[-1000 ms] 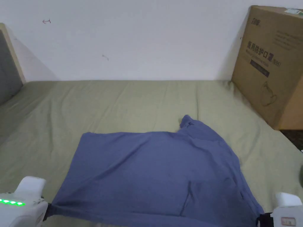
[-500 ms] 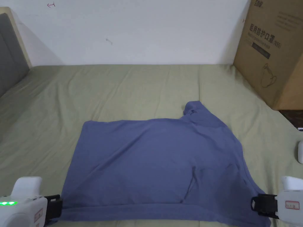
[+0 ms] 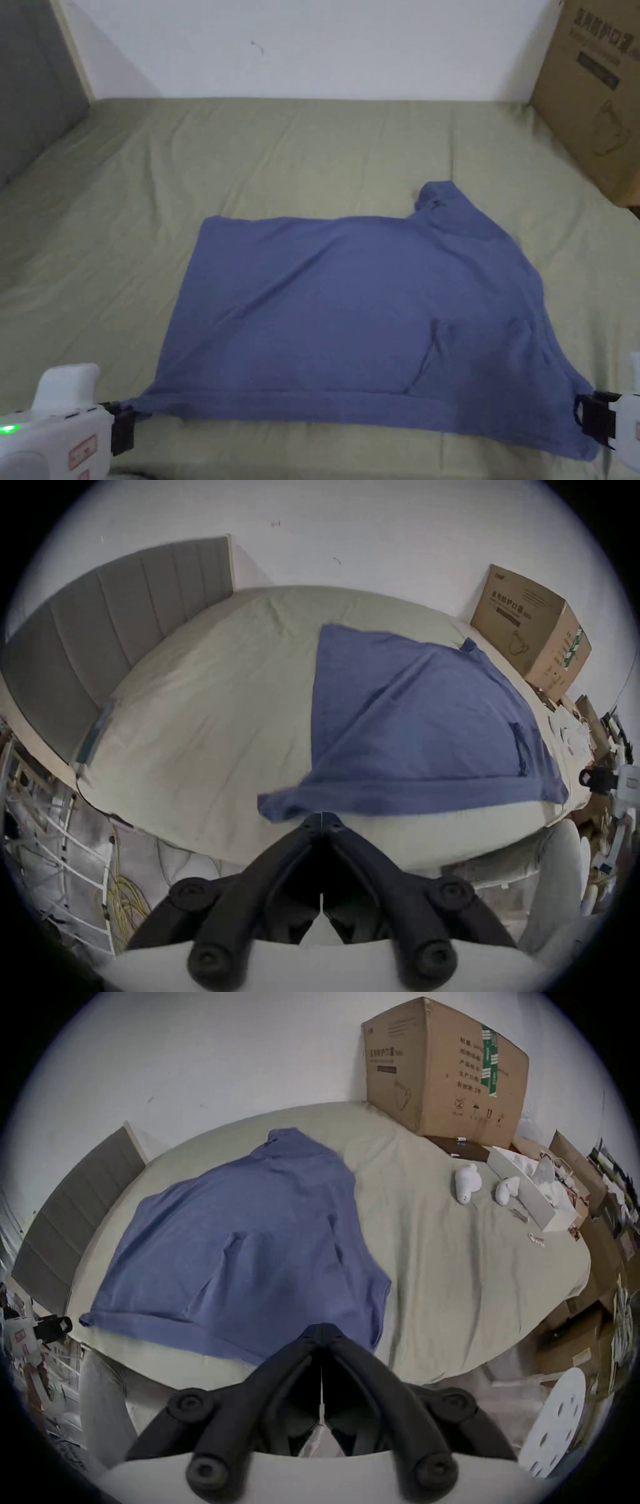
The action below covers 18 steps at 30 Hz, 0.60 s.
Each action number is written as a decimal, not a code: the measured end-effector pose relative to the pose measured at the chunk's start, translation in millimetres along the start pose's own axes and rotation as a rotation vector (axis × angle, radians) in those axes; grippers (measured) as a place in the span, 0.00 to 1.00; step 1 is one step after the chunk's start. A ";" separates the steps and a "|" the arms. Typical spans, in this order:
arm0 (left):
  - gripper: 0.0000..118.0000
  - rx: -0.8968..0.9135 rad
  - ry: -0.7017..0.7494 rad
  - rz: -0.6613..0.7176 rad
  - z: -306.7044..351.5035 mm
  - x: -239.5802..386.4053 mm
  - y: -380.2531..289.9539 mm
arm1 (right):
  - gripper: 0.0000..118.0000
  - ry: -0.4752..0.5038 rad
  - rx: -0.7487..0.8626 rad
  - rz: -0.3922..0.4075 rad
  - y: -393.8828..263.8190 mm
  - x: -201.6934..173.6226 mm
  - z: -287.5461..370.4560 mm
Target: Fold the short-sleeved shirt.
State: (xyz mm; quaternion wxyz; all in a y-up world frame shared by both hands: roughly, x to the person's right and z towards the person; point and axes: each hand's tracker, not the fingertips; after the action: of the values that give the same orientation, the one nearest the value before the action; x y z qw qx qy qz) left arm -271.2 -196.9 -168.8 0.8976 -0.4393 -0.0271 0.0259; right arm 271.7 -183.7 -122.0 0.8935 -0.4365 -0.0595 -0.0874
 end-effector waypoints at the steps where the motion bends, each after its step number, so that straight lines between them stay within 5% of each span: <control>1: 0.00 -0.011 -0.008 0.006 -1.9 -1.3 -2.9 | 0.00 0.003 -0.002 -0.006 -3.7 -1.3 -2.4; 5: 0.05 -0.006 0.030 -0.010 -6.2 -2.8 -2.8 | 0.00 0.004 -0.047 -0.033 -7.6 -0.6 -11.2; 8: 0.74 0.013 0.047 0.007 -10.6 -4.6 7.0 | 0.00 0.015 -0.050 -0.056 -4.7 4.4 -13.6; 9: 0.89 0.011 0.050 0.010 -15.5 -6.2 9.7 | 0.00 0.020 -0.053 -0.066 -4.6 5.3 -13.9; 14: 0.87 -0.016 0.046 0.064 -42.7 -18.6 16.7 | 0.00 0.020 -0.062 -0.089 -6.7 16.1 -21.2; 16: 0.78 -0.044 0.021 0.107 -54.2 -26.1 14.6 | 0.00 0.018 -0.069 -0.095 -8.6 18.4 -22.6; 17: 0.56 -0.056 -0.005 0.130 -61.2 -28.9 12.8 | 0.00 0.013 -0.074 -0.097 -9.6 19.0 -23.7; 18: 0.08 -0.089 -0.025 0.139 -68.4 -27.9 11.8 | 0.00 0.008 -0.080 -0.096 -9.8 14.3 -18.0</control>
State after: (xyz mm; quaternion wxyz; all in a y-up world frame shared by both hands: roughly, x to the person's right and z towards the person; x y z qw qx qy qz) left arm -294.4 -245.5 -220.8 0.8729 -0.4790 -0.0089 0.0922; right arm 284.2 -205.3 -122.9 0.8704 -0.4680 -0.0734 -0.1339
